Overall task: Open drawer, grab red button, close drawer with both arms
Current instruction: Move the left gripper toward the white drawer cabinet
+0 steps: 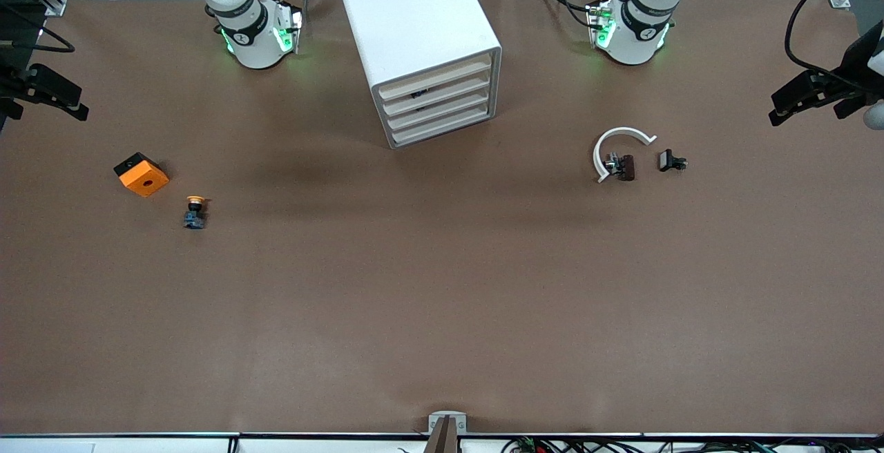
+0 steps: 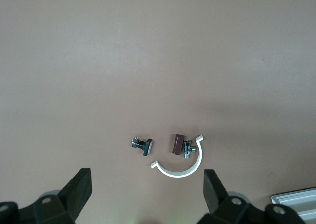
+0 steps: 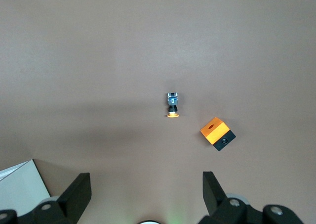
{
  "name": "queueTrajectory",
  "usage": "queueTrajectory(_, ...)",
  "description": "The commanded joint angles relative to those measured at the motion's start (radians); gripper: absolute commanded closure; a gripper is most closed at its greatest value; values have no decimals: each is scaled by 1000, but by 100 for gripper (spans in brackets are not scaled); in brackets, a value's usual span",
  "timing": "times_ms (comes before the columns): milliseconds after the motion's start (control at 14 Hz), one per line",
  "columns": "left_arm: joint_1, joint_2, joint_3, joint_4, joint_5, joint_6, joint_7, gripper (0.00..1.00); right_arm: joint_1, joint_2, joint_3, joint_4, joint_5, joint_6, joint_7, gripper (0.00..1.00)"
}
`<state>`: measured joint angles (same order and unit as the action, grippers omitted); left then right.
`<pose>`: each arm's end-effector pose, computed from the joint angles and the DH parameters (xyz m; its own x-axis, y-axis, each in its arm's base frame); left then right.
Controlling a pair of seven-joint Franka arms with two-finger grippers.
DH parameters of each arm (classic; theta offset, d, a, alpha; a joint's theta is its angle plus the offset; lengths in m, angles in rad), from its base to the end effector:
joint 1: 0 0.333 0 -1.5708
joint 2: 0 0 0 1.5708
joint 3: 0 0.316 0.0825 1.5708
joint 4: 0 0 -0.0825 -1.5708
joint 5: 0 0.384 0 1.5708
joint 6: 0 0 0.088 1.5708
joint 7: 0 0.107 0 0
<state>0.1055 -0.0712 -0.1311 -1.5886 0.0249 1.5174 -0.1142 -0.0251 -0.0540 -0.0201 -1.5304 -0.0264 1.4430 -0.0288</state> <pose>0.5269 -0.0135 0.6497 0.9959 0.0901 0.0033 0.0901 -0.9953 -0.0340 0.5235 -0.0271 0.6615 0.9992 -0.0197 -0.0341 -0.0189 -0.9995 0.0242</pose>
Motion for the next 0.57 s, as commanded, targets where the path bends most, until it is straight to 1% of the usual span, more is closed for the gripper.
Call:
queueTrajectory(0,5,11,-2,30,3,-35,8,0,-1,13,0,29,10,-18,6,0)
queueTrajectory(214,-4,21,-4,44,4,-39,2,0,-1,13,0,29,11,-18,6,0)
queueTrajectory(357,-4,95,-7,88,3,-39,2,0,-1,13,0,33,11,-18,6,0)
queueTrajectory(500,-36,157,-22,91,7,-33,2,0,-1,14,0,33,11,-18,6,0)
